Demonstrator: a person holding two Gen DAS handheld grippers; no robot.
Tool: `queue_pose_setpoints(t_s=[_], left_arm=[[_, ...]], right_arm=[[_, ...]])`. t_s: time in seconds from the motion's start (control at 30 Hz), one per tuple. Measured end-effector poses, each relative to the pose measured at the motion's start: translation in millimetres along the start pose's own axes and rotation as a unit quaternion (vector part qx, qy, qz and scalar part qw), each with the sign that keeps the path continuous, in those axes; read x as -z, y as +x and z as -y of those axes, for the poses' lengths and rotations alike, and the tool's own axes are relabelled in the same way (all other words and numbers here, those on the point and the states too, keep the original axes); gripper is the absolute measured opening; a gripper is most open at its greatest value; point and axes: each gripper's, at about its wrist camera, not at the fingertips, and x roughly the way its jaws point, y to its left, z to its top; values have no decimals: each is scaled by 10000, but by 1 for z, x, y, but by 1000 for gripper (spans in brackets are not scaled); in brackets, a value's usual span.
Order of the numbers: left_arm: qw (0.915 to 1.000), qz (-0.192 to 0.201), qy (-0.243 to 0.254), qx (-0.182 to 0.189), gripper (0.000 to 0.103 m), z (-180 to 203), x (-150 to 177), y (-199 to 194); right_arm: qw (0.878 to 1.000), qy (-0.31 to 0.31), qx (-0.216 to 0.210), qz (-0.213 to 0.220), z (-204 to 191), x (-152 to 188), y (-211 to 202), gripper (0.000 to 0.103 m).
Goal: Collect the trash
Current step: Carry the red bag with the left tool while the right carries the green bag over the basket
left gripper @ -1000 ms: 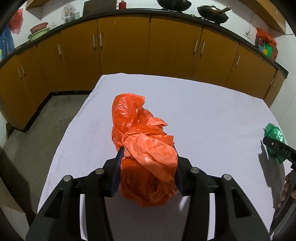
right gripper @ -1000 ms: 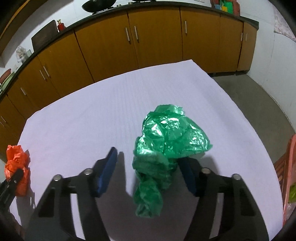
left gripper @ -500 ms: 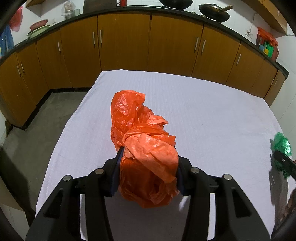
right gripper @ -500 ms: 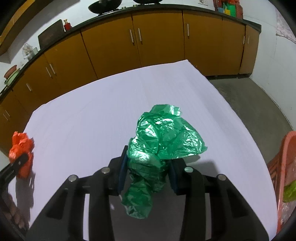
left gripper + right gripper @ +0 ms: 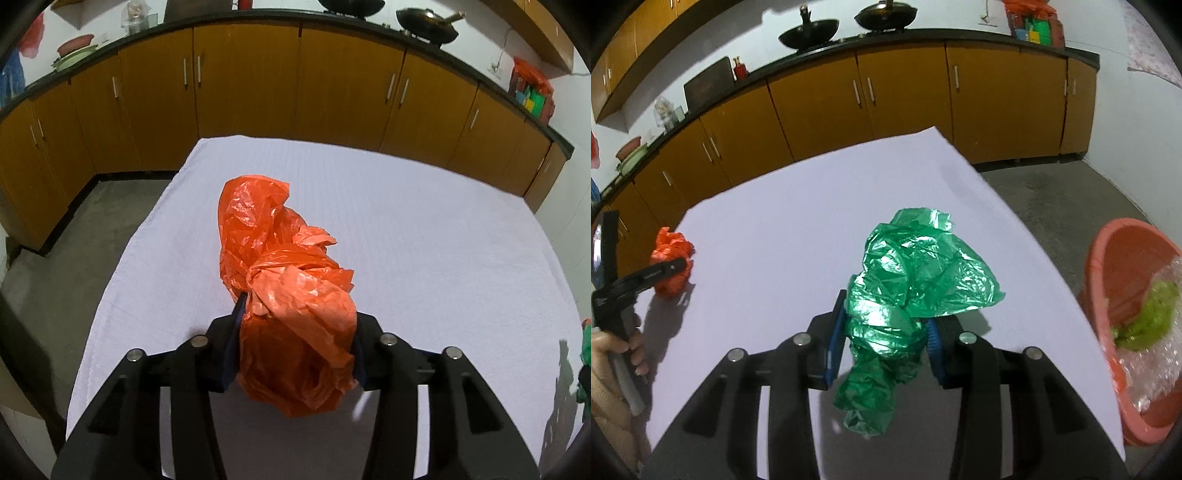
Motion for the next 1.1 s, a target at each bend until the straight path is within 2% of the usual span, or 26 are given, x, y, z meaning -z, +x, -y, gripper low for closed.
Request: queue_pose_setpoints(t_s=[0.1, 0.2, 0.37, 0.5, 0.67, 0.8, 1.1], left_arm=[[10000, 37, -42, -75, 44, 2, 8, -9], [10000, 24, -45, 30, 43, 11, 18, -25], [9980, 210, 223, 556, 43, 54, 35, -68], [9918, 353, 539, 1107, 43, 104, 52, -101], [9786, 390, 879, 1820, 43, 170, 72, -131], [9672, 367, 1225, 2194, 43, 214, 88, -146], [9420, 324, 1911, 2740, 43, 289, 120, -169]], right_arm=[[9997, -25, 77, 229, 8, 4, -30, 38], [9991, 57, 143, 400, 21, 4, -54, 38], [9961, 272, 462, 708, 53, 9, -96, 38], [9922, 434, 819, 830, 82, 20, -124, 38], [9859, 677, 1254, 877, 119, 39, -152, 38], [9799, 875, 1532, 929, 147, 51, -173, 38], [9703, 1205, 1804, 1072, 185, 64, -197, 38]])
